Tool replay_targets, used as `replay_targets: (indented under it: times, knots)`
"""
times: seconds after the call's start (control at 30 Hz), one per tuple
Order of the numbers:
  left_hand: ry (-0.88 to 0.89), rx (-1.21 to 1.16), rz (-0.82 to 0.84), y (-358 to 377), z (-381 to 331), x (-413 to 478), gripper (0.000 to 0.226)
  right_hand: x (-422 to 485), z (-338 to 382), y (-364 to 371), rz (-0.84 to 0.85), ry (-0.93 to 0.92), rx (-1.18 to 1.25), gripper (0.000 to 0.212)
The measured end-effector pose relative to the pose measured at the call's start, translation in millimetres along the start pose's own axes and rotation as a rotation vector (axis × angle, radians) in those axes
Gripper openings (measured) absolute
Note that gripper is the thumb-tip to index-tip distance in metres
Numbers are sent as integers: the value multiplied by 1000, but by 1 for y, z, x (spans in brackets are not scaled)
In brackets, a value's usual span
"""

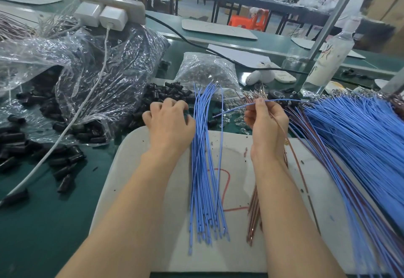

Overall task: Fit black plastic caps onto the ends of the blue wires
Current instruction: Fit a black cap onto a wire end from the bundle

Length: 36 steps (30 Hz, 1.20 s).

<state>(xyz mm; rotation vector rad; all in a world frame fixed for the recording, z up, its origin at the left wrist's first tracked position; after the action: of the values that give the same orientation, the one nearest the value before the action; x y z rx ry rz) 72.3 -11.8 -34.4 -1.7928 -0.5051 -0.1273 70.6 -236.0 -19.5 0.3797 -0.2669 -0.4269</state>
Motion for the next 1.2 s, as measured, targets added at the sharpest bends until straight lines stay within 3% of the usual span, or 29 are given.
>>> replay_targets:
  times: [0.13,0.37,0.6,1.0,1.2]
  knots:
    - [85,94,77,21,-8,-3,35,-3,-1,4,17,11,13,17]
    - [77,185,170,34,-11,-2,38,-3,-2,6,17,12,6,17]
    - [-52,164,12,15,-8,14,27,-2,-4,7,23,20,5,19]
    - [-116,167,33,15,2,20,19,-3,-5,8,39,35,2,20]
    - [-95,-46,-170,0,8,2,8,-4,-2,7,25,43,37,20]
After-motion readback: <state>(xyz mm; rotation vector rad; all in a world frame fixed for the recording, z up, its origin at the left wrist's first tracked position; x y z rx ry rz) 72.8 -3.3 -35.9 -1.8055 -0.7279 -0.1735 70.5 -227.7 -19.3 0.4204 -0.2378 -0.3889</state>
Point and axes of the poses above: each hand's wrist, its own x-axis towards the middle knuckle, its own y-axis out of the palm, z = x × y, the point moved 9 cm from there along x, towards the middle knuckle, and after that the axes turned 15 degrees about x, right-handed, at the moved point
